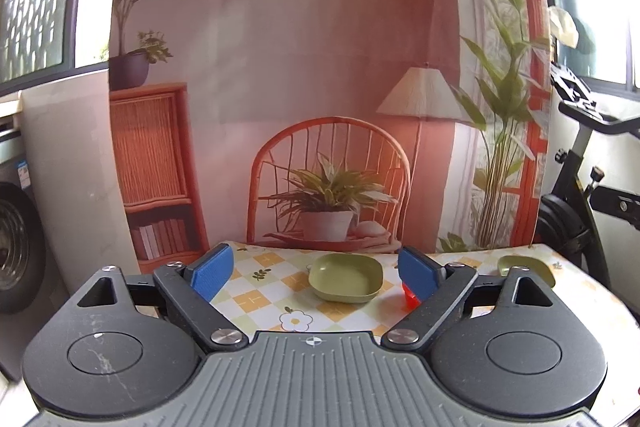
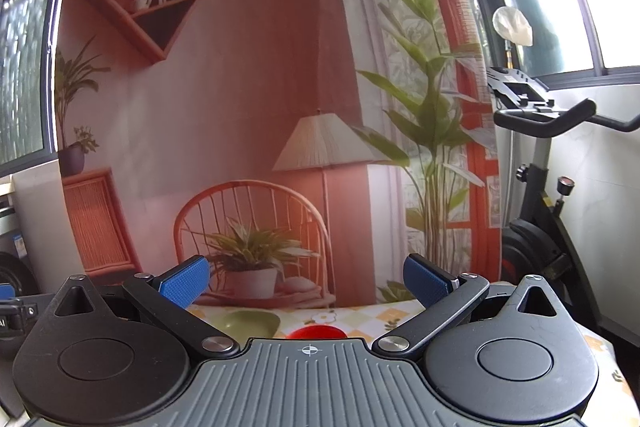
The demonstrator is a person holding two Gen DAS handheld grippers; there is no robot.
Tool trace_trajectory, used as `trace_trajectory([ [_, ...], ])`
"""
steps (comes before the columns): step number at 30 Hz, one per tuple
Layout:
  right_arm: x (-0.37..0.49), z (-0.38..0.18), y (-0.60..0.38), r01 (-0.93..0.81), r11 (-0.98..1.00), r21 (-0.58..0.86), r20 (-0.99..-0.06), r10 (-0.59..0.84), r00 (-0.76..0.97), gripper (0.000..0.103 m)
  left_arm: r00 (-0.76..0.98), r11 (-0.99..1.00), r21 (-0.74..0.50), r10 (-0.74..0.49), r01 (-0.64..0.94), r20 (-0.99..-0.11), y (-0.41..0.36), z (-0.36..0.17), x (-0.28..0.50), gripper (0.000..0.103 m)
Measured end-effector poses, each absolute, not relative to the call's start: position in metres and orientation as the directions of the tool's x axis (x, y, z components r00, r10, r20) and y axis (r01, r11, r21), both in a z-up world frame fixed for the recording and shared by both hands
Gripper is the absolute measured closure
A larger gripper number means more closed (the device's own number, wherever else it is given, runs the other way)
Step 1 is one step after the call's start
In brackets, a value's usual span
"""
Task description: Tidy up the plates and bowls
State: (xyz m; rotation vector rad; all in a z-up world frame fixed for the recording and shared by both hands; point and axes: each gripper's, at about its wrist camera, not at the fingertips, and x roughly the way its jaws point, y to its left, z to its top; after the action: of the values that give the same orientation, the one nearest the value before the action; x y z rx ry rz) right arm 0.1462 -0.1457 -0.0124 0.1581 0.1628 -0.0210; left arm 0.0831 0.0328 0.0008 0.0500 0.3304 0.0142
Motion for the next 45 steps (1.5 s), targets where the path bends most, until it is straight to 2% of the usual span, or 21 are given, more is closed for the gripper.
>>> trace_trajectory([
  [5, 0.179, -0.031, -0.128, 0.014, 0.989, 0.150, -0.171, 0.012, 0.985, 0.000, 0.952, 0.999, 0.047, 0.006, 0.009, -0.305, 0.035, -0.013, 0.102, 0.014],
  [10, 0.218, -0.052, -0.109, -0.030, 0.983, 0.181, -0.245, 0.075, 0.967, 0.000, 0.944, 0.997, 0.070, 0.010, 0.014, -0.329, 0.031, -0.027, 0.128, 0.015],
  [12, 0.225, -0.061, -0.095, -0.020, 0.992, 0.122, -0.245, 0.050, 0.968, 0.000, 0.940, 0.996, 0.087, 0.021, 0.009, -0.340, 0.028, -0.032, 0.137, 0.016],
  [15, 0.233, -0.078, -0.080, -0.003, 0.999, 0.036, -0.268, 0.012, 0.963, 0.000, 0.919, 0.995, 0.094, 0.020, 0.019, -0.394, 0.025, -0.046, 0.148, 0.016],
  [18, 0.238, -0.100, -0.082, -0.053, 0.996, 0.071, -0.320, 0.073, 0.945, 0.000, 0.884, 0.992, 0.123, 0.030, 0.031, -0.467, 0.022, -0.070, 0.156, 0.018],
  [21, 0.240, -0.122, -0.082, -0.055, 0.996, 0.063, -0.372, 0.075, 0.925, 0.003, 0.846, 0.992, 0.119, 0.030, 0.040, -0.532, 0.022, -0.094, 0.161, 0.023],
  [23, 0.241, -0.135, -0.082, -0.066, 0.996, 0.060, -0.406, 0.085, 0.910, 0.007, 0.820, 0.995, 0.092, 0.024, 0.036, -0.571, 0.026, -0.108, 0.163, 0.025],
  [31, 0.241, -0.167, -0.079, -0.149, 0.984, 0.098, -0.516, 0.178, 0.838, 0.036, 0.736, 0.998, 0.049, 0.005, 0.038, -0.676, 0.033, -0.149, 0.169, 0.031],
  [35, 0.244, -0.178, -0.076, -0.157, 0.981, 0.115, -0.565, 0.195, 0.802, 0.043, 0.701, 0.999, 0.023, -0.018, 0.049, -0.713, 0.033, -0.161, 0.169, 0.036],
  [40, 0.245, -0.189, -0.077, -0.168, 0.975, 0.143, -0.626, 0.220, 0.748, 0.060, 0.655, 0.999, -0.036, -0.048, 0.032, -0.754, 0.037, -0.176, 0.170, 0.036],
  [45, 0.244, -0.196, -0.074, -0.190, 0.968, 0.164, -0.665, 0.251, 0.704, 0.065, 0.612, 0.997, -0.059, -0.073, 0.043, -0.787, 0.035, -0.185, 0.170, 0.037],
])
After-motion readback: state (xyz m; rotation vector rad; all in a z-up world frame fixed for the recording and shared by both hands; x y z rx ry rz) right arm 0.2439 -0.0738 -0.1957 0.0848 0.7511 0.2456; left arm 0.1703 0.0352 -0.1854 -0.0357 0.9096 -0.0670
